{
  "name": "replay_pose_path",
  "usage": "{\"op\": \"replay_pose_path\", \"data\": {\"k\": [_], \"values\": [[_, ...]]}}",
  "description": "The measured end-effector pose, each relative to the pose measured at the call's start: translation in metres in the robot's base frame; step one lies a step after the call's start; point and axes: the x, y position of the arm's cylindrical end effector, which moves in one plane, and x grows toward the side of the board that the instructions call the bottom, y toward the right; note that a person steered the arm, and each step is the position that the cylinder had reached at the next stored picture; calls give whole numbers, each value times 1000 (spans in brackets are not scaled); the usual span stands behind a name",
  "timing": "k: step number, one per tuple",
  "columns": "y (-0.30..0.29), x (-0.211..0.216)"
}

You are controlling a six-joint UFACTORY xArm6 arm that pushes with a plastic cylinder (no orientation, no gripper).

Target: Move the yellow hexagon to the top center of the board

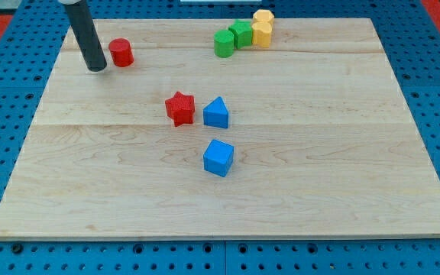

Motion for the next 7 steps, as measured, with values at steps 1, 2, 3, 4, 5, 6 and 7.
{"op": "replay_pose_path", "data": {"k": [1,2,3,4,5,6,7], "values": [[45,0],[69,-27],[75,-38],[74,-38],[75,-38],[94,-7],[93,25]]}}
